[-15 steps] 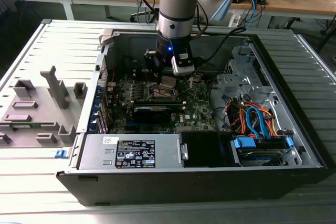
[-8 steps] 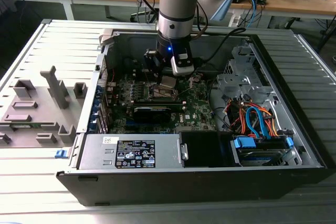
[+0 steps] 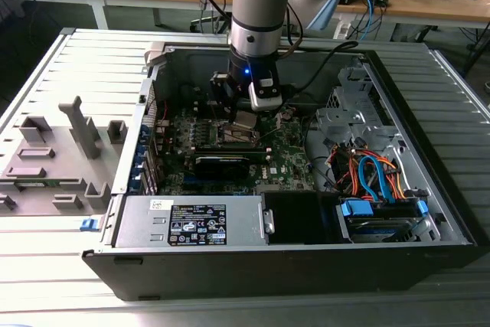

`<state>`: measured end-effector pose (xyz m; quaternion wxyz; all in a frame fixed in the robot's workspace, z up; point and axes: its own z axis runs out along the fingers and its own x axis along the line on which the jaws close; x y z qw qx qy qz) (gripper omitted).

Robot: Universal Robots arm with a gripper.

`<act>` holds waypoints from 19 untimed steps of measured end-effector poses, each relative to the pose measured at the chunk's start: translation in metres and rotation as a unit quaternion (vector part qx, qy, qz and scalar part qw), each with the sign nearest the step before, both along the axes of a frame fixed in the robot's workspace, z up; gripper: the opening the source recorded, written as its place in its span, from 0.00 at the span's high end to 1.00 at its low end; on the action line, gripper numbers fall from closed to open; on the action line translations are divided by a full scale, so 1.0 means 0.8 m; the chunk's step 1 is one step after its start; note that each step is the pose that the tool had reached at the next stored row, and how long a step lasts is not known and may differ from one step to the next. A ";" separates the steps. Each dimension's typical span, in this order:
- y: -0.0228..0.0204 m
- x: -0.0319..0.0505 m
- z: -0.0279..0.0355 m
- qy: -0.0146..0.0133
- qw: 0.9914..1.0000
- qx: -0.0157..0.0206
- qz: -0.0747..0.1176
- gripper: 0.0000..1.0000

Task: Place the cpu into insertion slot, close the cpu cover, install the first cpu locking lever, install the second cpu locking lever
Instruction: 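Place the cpu into insertion slot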

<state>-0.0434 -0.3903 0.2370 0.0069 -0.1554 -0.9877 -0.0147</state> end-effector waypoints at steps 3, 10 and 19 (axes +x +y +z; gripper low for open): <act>0.0000 0.000 -0.0001 0.000 1.000 0.000 -0.002 0.45; 0.0000 0.000 -0.0005 0.000 1.000 0.000 -0.007 0.45; 0.0000 0.000 -0.0013 0.000 1.000 -0.001 -0.014 0.45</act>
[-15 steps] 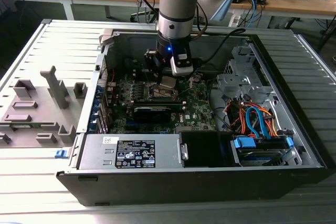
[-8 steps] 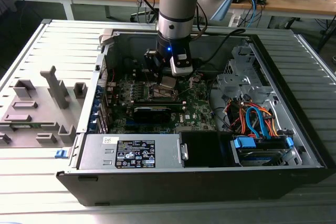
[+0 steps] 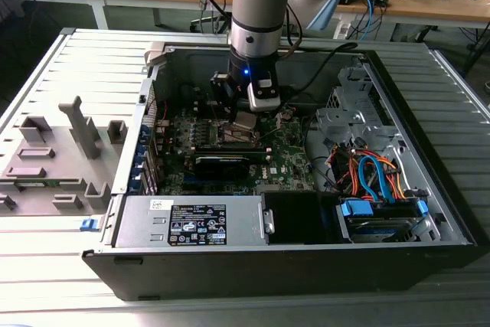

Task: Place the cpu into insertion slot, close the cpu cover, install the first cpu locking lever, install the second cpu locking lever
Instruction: 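Place the cpu into insertion slot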

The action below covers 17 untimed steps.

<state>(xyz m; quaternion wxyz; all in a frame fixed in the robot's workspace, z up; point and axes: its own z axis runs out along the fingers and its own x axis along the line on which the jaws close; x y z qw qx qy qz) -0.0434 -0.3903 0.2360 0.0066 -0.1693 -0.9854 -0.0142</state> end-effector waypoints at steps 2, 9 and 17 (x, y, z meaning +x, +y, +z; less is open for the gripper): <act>0.0000 0.000 -0.0001 0.000 1.000 0.000 -0.002 0.45; 0.0000 0.000 -0.0006 0.000 1.000 0.000 -0.007 0.45; 0.0000 0.000 -0.0011 0.000 1.000 0.000 -0.014 0.45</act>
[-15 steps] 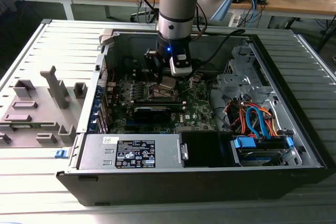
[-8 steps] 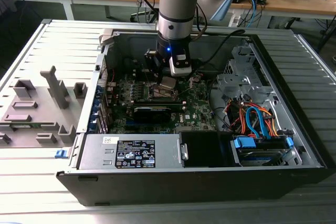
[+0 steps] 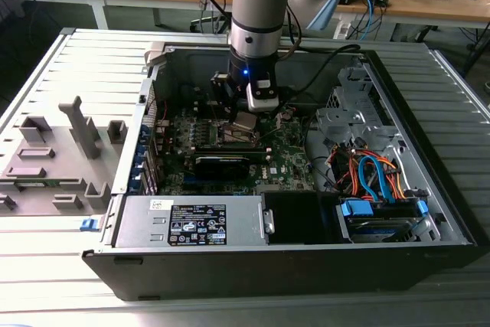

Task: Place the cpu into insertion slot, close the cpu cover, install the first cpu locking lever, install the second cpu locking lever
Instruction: 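Place the cpu into insertion slot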

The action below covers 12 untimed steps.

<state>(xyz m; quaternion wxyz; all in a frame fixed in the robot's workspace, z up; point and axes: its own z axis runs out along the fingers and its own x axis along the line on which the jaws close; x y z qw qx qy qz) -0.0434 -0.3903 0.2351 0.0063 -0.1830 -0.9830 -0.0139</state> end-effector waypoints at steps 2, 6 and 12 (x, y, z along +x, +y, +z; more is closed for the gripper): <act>0.0000 0.000 -0.0003 0.000 1.000 0.000 -0.004 0.45; 0.0000 0.000 -0.0008 0.000 1.000 0.000 -0.008 0.45; 0.0000 0.000 -0.0016 0.000 1.000 0.000 -0.013 0.45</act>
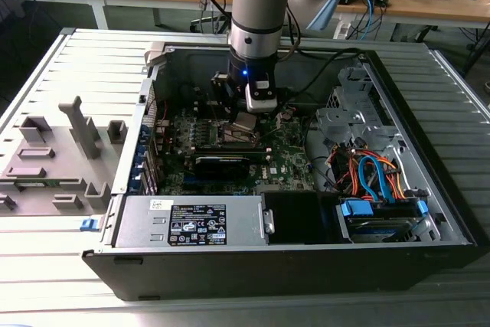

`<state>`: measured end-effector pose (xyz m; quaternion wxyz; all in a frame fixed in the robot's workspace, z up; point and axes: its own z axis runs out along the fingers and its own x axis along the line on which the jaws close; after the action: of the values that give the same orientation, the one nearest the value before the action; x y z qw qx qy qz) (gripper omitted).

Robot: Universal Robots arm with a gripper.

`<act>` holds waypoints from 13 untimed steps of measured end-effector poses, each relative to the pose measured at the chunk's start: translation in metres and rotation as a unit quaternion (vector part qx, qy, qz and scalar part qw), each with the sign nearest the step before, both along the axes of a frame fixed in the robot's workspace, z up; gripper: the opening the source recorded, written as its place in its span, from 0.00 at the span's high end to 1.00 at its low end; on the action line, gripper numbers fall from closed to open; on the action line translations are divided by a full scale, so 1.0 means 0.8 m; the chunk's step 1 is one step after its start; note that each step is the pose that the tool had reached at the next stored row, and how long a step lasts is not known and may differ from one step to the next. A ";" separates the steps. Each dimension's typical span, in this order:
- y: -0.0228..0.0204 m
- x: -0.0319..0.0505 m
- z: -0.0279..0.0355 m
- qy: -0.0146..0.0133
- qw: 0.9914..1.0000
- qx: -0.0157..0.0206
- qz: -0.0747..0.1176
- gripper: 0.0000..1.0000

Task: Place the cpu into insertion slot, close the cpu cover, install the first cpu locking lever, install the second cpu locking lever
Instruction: 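Place the cpu into insertion slot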

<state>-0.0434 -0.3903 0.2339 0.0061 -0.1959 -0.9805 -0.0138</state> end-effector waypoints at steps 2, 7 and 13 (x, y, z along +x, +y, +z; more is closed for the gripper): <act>0.0000 0.000 -0.0003 0.000 1.000 0.000 -0.002 0.45; 0.0000 0.000 -0.0014 0.000 1.000 0.000 -0.008 0.45; 0.0000 0.000 -0.0019 0.000 1.000 0.000 -0.012 0.45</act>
<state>-0.0434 -0.3903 0.2323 0.0060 -0.2073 -0.9782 -0.0139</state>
